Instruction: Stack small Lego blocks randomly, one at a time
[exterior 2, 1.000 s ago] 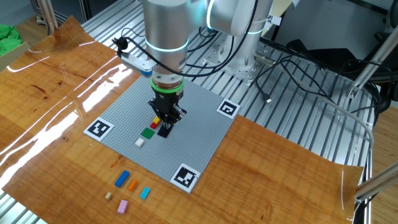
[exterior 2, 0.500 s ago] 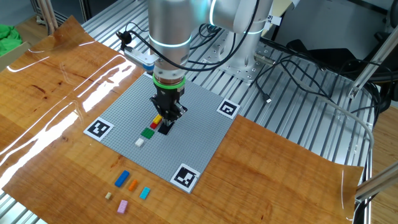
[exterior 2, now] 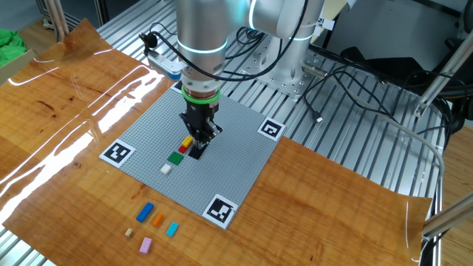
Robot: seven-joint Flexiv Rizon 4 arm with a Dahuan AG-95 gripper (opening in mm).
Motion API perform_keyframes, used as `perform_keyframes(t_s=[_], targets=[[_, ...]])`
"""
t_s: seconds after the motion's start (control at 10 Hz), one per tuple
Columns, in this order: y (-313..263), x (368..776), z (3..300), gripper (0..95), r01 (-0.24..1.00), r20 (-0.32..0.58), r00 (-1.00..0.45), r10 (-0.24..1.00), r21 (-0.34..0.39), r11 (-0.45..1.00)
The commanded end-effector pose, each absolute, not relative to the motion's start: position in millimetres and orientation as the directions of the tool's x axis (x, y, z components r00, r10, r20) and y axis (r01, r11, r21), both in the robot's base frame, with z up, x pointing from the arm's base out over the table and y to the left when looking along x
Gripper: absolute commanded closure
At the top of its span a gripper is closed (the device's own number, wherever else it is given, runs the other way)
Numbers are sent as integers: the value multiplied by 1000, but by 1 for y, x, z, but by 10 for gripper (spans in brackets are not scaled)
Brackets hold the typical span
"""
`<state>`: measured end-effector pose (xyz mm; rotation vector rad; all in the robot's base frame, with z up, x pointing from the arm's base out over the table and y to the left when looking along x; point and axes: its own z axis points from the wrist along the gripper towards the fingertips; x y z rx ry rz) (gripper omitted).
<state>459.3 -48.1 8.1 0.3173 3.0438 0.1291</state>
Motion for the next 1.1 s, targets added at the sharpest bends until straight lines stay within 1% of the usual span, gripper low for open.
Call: perform_keyframes(t_s=[0.1, 0.3, 0.7, 1.1], targets=[[-49, 459, 6, 950, 230, -73, -969, 237, 93, 969], [-48, 459, 11, 950, 233, -63, -969, 239, 91, 968], [-49, 458, 9, 950, 258, -62, -963, 263, 88, 962], [-46, 460, 18, 950, 224, -61, -972, 229, 70, 972]])
